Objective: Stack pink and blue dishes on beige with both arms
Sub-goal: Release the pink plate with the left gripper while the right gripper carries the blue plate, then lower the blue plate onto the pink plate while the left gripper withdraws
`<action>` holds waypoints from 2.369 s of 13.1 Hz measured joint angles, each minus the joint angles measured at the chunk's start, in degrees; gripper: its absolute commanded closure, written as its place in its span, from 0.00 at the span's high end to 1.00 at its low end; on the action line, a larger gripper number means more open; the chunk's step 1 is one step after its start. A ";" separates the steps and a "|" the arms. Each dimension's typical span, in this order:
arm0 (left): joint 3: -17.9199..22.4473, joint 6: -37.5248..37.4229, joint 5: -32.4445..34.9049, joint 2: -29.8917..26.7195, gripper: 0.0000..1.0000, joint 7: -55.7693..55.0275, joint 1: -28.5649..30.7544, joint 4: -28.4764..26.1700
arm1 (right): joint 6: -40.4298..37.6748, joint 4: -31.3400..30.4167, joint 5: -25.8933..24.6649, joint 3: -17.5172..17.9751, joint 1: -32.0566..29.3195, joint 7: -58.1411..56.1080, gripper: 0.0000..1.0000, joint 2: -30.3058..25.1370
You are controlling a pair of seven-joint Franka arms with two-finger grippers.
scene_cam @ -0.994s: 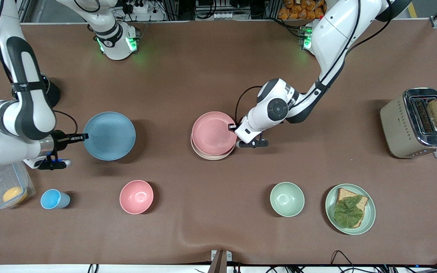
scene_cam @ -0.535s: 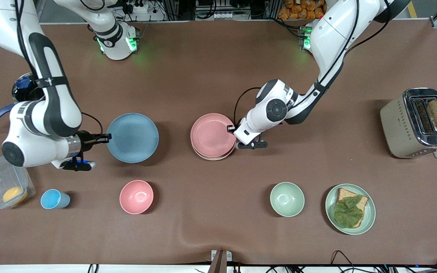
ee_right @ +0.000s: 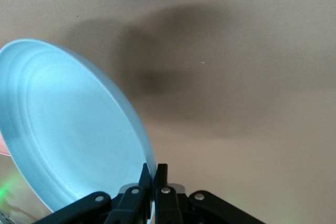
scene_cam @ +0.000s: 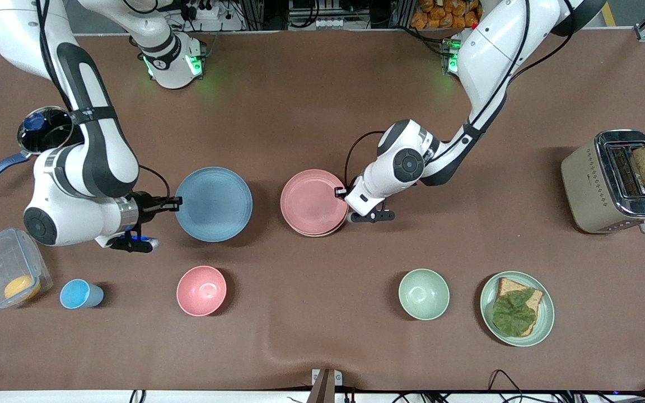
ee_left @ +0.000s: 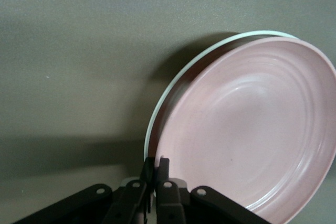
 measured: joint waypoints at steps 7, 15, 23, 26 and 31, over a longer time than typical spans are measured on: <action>0.73 0.00 0.00 0.31 1.00 0.00 0.01 0.33 | -0.90 0.70 0.02 -0.39 -0.17 0.00 0.00 0.00; 0.99 -9.61 5.84 -10.33 1.00 0.00 5.96 3.63 | -1.12 0.75 3.30 0.13 5.02 6.16 0.00 0.70; 1.53 -27.63 8.92 -32.33 1.00 16.25 25.81 3.43 | 6.03 2.24 12.32 0.29 17.22 11.40 0.00 7.44; 1.55 -35.29 8.92 -36.73 1.00 18.00 27.88 5.01 | 9.50 3.35 14.92 0.29 19.78 11.87 0.00 9.85; 1.56 -46.05 8.92 -38.17 1.00 18.01 27.90 11.11 | 13.99 3.63 17.12 0.30 21.67 11.90 0.00 11.56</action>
